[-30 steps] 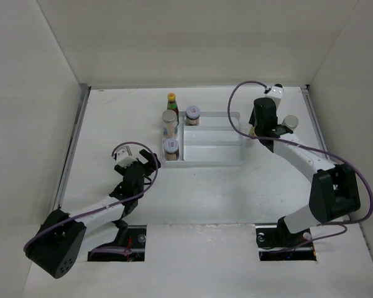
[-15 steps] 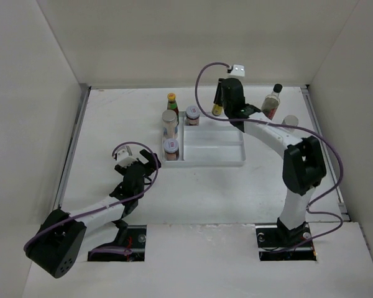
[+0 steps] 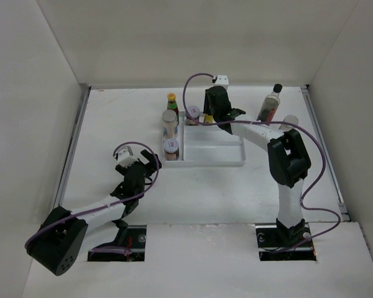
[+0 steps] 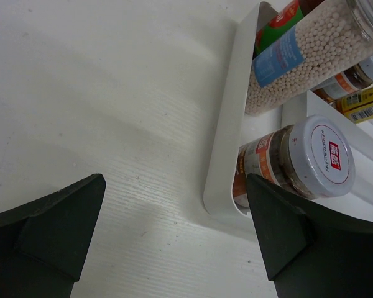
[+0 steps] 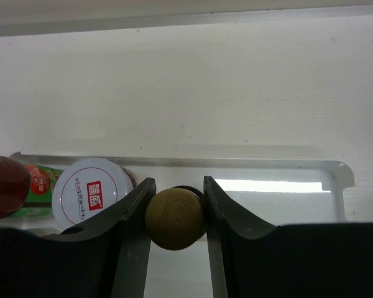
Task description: Organize the condiment bottles
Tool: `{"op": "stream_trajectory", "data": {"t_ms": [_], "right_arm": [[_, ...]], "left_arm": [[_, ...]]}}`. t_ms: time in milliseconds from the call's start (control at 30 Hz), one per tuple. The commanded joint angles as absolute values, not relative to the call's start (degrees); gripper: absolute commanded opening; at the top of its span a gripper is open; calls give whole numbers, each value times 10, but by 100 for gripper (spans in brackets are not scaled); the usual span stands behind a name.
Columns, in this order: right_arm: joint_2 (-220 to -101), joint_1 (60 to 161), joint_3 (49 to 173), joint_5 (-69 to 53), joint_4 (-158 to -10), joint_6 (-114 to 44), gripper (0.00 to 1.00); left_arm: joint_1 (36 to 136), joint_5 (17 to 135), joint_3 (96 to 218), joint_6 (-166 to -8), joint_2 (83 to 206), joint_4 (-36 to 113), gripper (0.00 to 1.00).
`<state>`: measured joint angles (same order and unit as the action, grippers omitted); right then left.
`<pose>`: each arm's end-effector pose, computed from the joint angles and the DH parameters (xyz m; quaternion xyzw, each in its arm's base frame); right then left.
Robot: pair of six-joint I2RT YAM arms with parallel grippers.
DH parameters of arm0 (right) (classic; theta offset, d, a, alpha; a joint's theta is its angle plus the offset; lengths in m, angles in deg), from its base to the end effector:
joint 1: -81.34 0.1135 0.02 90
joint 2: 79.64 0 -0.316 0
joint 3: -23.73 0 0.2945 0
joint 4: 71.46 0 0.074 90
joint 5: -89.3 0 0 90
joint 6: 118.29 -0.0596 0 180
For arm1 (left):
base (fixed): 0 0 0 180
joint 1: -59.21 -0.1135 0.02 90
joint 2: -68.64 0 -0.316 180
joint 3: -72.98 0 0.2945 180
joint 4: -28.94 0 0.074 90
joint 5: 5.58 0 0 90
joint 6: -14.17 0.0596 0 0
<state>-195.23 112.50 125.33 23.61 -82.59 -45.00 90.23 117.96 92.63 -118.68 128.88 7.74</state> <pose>0.4906 0.2680 0.2728 0.0083 0.8327 0.0503 0.5514 0.1913 -0.0766 0.1551 -0.2464 0.7600 -0.1443 0.5838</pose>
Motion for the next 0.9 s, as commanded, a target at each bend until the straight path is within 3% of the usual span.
{"op": "stream_trajectory", "data": {"t_ms": [0, 367, 600, 867], "right_arm": [[-1942, 1128, 1258, 239, -765, -456, 33], [-1907, 1131, 1235, 234, -755, -461, 61], [-1791, 1125, 1181, 214, -759, -456, 85], [-1679, 1018, 1120, 242, -770, -427, 86]], "left_arm": [[896, 1171, 943, -1191, 1286, 44, 100], [891, 1167, 939, -1191, 1277, 45, 100], [890, 1165, 936, -1191, 1263, 49, 100], [893, 1171, 934, -1190, 1253, 50, 100]]}}
